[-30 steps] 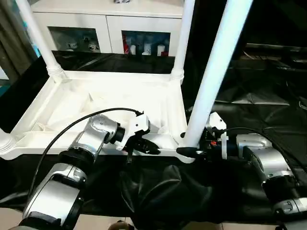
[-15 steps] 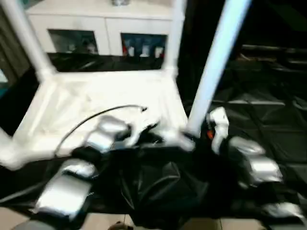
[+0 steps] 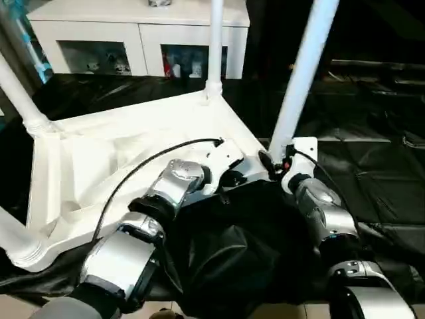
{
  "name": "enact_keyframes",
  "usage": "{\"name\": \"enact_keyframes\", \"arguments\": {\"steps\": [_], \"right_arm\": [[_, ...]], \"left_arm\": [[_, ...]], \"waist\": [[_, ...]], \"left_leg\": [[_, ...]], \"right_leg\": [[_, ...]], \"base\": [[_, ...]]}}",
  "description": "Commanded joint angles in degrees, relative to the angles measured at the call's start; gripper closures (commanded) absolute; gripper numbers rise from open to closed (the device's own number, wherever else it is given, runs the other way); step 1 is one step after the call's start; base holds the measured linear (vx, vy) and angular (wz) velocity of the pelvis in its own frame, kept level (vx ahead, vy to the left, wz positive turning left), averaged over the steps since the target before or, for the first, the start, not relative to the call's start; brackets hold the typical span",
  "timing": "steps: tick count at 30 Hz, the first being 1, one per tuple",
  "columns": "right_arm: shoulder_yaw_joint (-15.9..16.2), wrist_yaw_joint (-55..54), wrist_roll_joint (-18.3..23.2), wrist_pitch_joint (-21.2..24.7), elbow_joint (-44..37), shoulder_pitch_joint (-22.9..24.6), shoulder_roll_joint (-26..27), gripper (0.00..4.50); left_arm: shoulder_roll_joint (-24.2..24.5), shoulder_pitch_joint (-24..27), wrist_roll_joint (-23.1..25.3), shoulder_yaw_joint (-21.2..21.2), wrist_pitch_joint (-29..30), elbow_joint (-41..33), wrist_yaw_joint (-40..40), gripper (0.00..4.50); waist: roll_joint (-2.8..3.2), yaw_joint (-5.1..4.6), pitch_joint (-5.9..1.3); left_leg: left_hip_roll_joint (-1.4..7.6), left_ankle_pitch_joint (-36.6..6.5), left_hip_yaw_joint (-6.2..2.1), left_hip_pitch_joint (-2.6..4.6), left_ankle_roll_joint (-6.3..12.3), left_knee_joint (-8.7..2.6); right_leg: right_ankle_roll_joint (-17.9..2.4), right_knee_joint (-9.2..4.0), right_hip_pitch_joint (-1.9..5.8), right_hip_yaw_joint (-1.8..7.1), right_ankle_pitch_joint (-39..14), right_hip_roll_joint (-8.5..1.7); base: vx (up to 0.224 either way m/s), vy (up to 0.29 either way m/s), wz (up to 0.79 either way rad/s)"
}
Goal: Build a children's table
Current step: Rotate leg to tighten
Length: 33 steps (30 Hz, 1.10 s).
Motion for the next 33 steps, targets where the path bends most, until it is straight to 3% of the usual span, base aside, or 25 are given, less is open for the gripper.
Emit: {"name": "enact_keyframes", "arguments": {"steps": [1,10,14,16,18,21,27,30,33], "right_arm": [[6.7,8.2,0.7,1.8,-1.0,0.5,2.8,0.74],[11.3,34.2,3.5,6.0,-11.6,4.8,-10.3,0.74],[12.8,40.4,4.3,8.0,-14.3,5.8,-13.8,0.74],[13.3,42.4,4.5,8.5,-14.7,5.9,-14.8,0.74],[13.3,43.4,5.1,9.0,-15.0,5.8,-15.0,0.87],[13.3,44.3,5.5,9.8,-15.3,5.7,-14.9,1.23],[13.9,43.8,5.7,10.6,-16.5,7.0,-14.4,1.63],[12.7,38.6,4.4,8.9,-14.6,7.3,-12.9,1.76],[10.1,28.1,2.4,7.0,-10.1,6.6,-9.8,1.79]], "left_arm": [[-1.9,-0.7,-2.1,0.1,-3.8,-2.3,-2.5,4.50],[6.0,4.2,-4.1,-2.2,-6.7,-8.2,-23.1,4.50],[8.6,4.9,-3.7,-2.8,-6.7,-9.4,-26.8,4.50],[9.4,5.3,-4.0,-2.7,-6.2,-10.2,-28.5,4.50],[9.9,5.8,-4.4,-2.8,-5.8,-11.3,-29.8,4.50],[10.2,6.2,-4.5,-2.9,-5.6,-12.2,-30.5,4.50],[9.7,6.7,-4.6,-2.4,-5.3,-12.8,-29.7,4.50],[8.6,6.1,-4.0,-1.7,-5.5,-11.4,-25.0,4.50],[6.6,4.0,-2.4,-0.7,-5.2,-7.4,-15.8,4.50]], "waist": [[-0.64,0.04,-3.42],[-0.44,0.75,-3.75],[-0.44,1.46,-3.86],[-0.11,1.68,-3.74],[-0.29,1.72,-3.68],[-0.28,1.70,-3.72],[-0.48,1.90,-3.80],[-0.42,1.87,-3.82],[-0.36,1.46,-3.63]], "left_leg": [[3.66,-12.8,-2.22,1.13,3.26,-4.32],[4.19,-9.3,-1.89,1.05,5.33,-3.84],[4.28,-8.5,-1.84,1.14,6.20,-3.64],[4.39,-9.6,-1.93,1.22,5.48,-3.78],[4.49,-11.4,-1.96,1.37,4.00,-4.00],[4.45,-11.7,-1.95,1.42,3.07,-4.06],[4.34,-9.5,-1.89,1.29,3.83,-3.85],[4.37,-9.6,-1.91,1.24,3.68,-3.85],[4.20,-12.2,-2.00,1.46,1.94,-4.06]], "right_leg": [[-12.3,-4.93,2.29,2.70,-10.5,-4.55],[-15.2,-3.67,2.34,2.53,-3.0,-4.32],[-15.9,-3.45,2.33,2.53,-1.9,-4.47],[-15.8,-3.59,2.12,2.50,-3.7,-4.53],[-15.7,-3.74,2.04,2.56,-6.2,-4.56],[-15.6,-3.73,1.98,2.59,-6.3,-4.52],[-15.5,-3.49,2.02,2.56,-4.2,-4.56],[-15.3,-3.51,1.90,2.58,-4.6,-4.61],[-14.8,-4.04,1.66,2.66,-8.7,-4.71]], "base": [[0.000,0.000,0.00],[0.000,0.000,0.00],[0.000,0.000,0.00],[0.000,0.000,0.00],[0.000,0.000,0.00],[0.000,0.000,0.00],[0.000,0.000,0.00],[0.000,0.000,0.00],[0.000,0.000,0.00]]}}
